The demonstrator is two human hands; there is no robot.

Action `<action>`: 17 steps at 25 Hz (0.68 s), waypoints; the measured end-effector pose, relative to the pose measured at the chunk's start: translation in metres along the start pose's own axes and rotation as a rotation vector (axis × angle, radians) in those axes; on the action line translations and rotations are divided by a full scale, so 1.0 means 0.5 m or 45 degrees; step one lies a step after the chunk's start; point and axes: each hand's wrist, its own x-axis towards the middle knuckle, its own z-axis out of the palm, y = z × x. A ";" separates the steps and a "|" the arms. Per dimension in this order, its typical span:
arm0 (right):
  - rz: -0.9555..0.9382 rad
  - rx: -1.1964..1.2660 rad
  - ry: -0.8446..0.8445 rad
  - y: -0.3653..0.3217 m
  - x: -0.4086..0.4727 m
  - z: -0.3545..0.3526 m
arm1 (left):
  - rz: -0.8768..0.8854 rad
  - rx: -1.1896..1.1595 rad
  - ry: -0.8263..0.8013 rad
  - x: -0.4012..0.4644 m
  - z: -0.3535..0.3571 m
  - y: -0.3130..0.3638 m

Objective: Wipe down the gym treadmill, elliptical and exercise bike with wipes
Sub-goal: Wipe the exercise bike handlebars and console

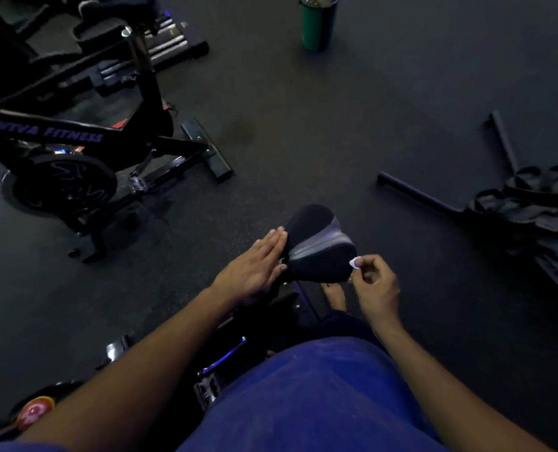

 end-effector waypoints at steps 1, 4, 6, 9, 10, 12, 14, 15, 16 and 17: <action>-0.016 0.020 0.052 0.010 -0.015 0.015 | 0.021 -0.034 -0.033 0.001 -0.007 0.000; -0.053 0.056 0.136 0.020 -0.049 0.047 | 0.034 -0.115 -0.050 0.000 -0.017 -0.001; -0.030 0.077 0.190 0.026 -0.061 0.067 | 0.021 -0.139 -0.036 -0.006 -0.020 0.001; 0.009 0.057 0.259 0.041 -0.081 0.102 | 0.036 -0.179 -0.013 -0.008 -0.022 -0.001; 0.016 0.061 0.278 0.047 -0.087 0.115 | 0.042 -0.183 -0.007 -0.009 -0.023 -0.002; -0.017 0.108 0.211 0.039 -0.105 0.144 | 0.045 -0.174 -0.012 -0.009 -0.022 -0.002; -0.122 0.122 0.057 0.004 -0.132 0.176 | 0.050 -0.165 -0.015 -0.011 -0.020 0.000; -0.160 0.156 -0.005 -0.015 -0.140 0.185 | 0.049 -0.162 -0.011 -0.012 -0.019 0.002; -0.181 0.179 -0.030 -0.024 -0.135 0.185 | 0.044 -0.160 -0.004 -0.014 -0.019 0.004; -0.188 0.180 -0.017 -0.035 -0.126 0.173 | 0.037 -0.158 0.003 -0.017 -0.019 0.005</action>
